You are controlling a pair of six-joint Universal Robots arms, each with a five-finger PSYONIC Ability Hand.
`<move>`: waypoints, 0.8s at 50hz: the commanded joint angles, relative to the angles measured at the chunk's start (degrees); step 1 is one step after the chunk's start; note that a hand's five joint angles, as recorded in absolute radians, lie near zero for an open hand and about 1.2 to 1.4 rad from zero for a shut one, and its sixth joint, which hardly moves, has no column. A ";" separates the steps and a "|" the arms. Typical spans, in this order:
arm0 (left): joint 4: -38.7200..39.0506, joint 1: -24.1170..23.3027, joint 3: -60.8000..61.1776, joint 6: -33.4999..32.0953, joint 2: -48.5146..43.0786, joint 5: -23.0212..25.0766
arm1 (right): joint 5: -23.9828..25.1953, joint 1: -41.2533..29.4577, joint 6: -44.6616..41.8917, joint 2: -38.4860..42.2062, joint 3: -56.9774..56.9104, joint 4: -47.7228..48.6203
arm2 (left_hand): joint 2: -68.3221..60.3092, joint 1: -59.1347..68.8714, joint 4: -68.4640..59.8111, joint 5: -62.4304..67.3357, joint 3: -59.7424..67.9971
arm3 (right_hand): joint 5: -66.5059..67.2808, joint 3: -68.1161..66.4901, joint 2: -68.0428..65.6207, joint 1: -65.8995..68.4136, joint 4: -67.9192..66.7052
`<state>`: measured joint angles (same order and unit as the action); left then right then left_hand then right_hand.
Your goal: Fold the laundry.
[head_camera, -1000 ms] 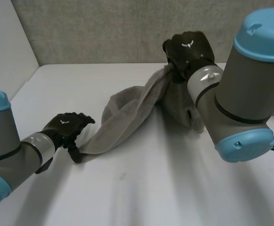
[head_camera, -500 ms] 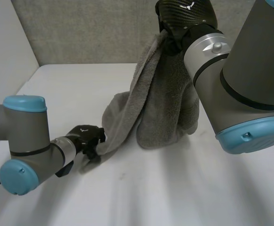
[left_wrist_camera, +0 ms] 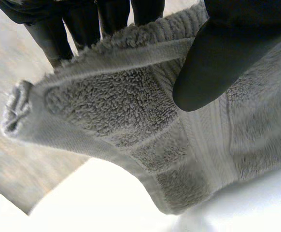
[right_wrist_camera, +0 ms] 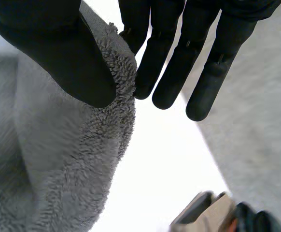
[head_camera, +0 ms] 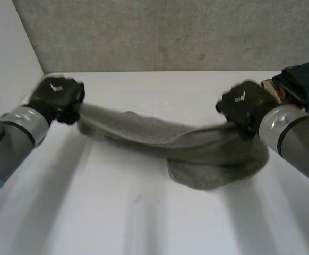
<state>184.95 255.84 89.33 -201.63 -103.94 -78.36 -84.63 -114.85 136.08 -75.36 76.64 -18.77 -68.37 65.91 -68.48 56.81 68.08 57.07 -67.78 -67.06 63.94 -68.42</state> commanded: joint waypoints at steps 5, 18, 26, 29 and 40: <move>-4.70 -2.36 -20.75 -10.28 -16.73 -0.22 | -2.82 0.24 -1.61 17.95 -13.34 3.74 | -11.63 14.09 -11.52 13.19 11.92 | 12.93 -12.22 -12.94 16.06 -11.58; 12.98 -0.25 -52.67 2.36 -18.67 -1.09 | -12.93 1.56 10.60 23.95 -41.23 34.84 | -11.63 14.09 -11.52 13.19 11.92 | 12.93 -12.22 -12.94 16.06 -11.58; 11.31 -0.69 -49.27 10.20 -17.70 -4.00 | -7.31 -0.46 14.39 15.43 -23.49 39.25 | -11.63 14.09 -11.52 13.19 11.92 | 12.93 -12.22 -12.94 16.06 -11.58; 10.43 0.10 -43.21 9.94 -17.09 -3.91 | -5.99 -1.51 13.42 12.78 -14.70 36.88 | -11.63 14.09 -11.52 13.19 11.92 | 12.93 -12.22 -12.94 16.06 -11.58; 10.60 3.26 -18.42 5.37 -16.73 0.74 | -5.63 -5.12 16.32 14.36 7.37 23.44 | -11.63 14.09 -11.52 13.19 11.92 | 12.93 -12.22 -12.94 16.06 -11.58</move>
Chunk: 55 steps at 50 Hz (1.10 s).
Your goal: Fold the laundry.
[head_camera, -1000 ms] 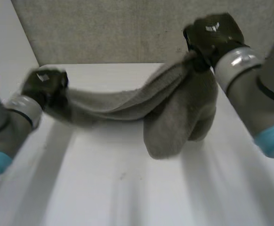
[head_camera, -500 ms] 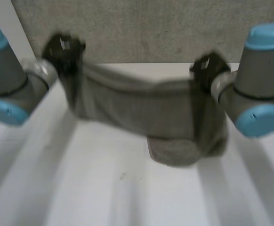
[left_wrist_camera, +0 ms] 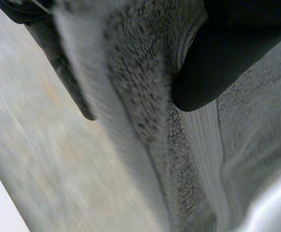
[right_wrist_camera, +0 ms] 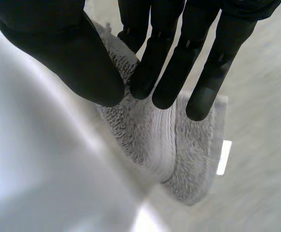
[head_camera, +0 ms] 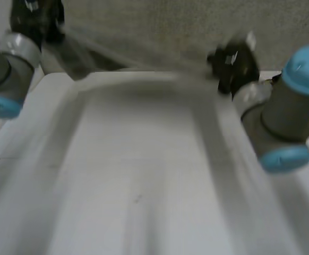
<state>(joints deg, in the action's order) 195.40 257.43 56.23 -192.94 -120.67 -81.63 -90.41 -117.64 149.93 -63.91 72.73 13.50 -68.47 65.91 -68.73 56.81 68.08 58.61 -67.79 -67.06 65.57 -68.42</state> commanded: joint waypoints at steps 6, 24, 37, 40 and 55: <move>-0.20 2.99 23.64 -6.39 1.74 7.53 | -0.21 -2.25 3.70 4.23 9.46 -15.16 | -11.53 14.09 -11.27 13.19 11.92 | -38.63 37.81 37.07 -35.59 38.44; -3.01 6.86 32.01 -9.13 10.28 10.08 | 11.47 4.97 -14.56 9.41 -12.43 -32.65 | -11.53 14.09 -11.27 13.19 11.92 | -33.22 32.39 31.66 -30.17 33.03; -3.36 7.12 32.71 -9.13 10.63 10.52 | 18.16 6.37 -30.84 19.60 -18.77 -34.06 | -11.53 14.09 -11.27 13.19 11.92 | -29.85 29.03 28.29 -26.81 29.66; -3.71 7.12 32.71 -9.21 10.63 10.52 | 18.07 6.37 -30.84 21.01 -18.68 -33.27 | -11.53 14.09 -11.27 13.19 11.92 | -30.02 29.19 28.46 -26.97 29.83; -12.40 8.44 35.08 -14.65 14.75 8.77 | 11.84 8.65 -20.83 14.64 -7.38 -23.43 | -11.53 14.09 -11.27 13.19 11.92 | 11.39 -12.21 -12.94 14.43 -11.58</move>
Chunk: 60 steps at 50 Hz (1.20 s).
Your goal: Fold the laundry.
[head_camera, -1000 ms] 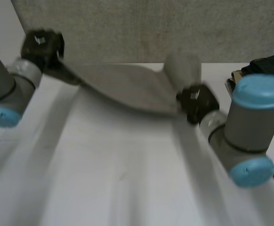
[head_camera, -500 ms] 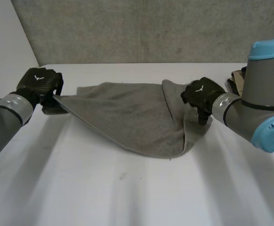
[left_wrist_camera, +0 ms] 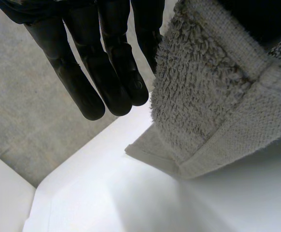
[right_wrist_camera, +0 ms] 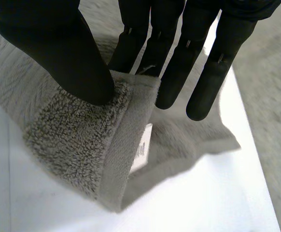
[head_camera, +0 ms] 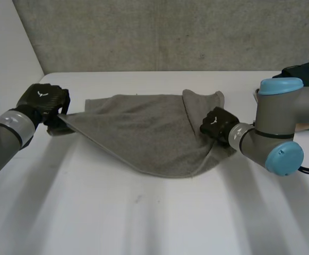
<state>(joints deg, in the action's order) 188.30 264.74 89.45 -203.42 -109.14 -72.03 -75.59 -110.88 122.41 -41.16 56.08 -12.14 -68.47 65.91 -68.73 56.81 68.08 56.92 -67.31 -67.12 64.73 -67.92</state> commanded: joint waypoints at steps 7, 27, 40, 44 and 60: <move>-17.24 1.39 5.90 -15.77 8.50 -2.06 | -4.30 7.87 -0.67 -23.69 24.76 -5.51 | -11.53 14.09 -11.27 13.19 11.92 | 13.08 -12.69 -12.88 15.27 -12.08; -30.54 -1.51 3.20 -30.64 6.85 -1.89 | -5.70 9.37 -2.90 -25.20 30.51 -12.92 | -11.53 14.09 -11.27 13.19 11.92 | 13.08 -12.69 -12.88 15.27 -12.08; -31.23 -4.23 -18.78 -20.45 -12.05 -9.88 | -8.78 6.65 9.50 -12.90 14.68 7.12 | -11.53 14.09 -11.27 13.19 11.92 | 13.08 -12.69 -12.88 15.27 -12.08; -33.08 -5.46 -23.61 -18.69 -16.10 -11.64 | -9.05 5.50 12.40 -9.30 11.43 13.09 | -11.53 14.09 -11.27 13.19 11.92 | 13.08 -12.69 -12.88 15.27 -12.08; -32.56 -6.52 -34.78 -17.89 -26.30 -18.59 | -14.41 2.43 13.91 0.72 3.78 28.75 | -8.39 10.95 -8.12 10.04 8.77 | 13.08 -12.69 -12.88 15.27 -12.08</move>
<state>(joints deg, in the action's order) 154.96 258.17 56.30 -221.39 -133.59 -90.58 -89.28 -107.46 137.53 -43.26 61.24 15.35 -68.47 65.91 -68.74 56.81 68.08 57.24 -67.71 -67.12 64.72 -68.41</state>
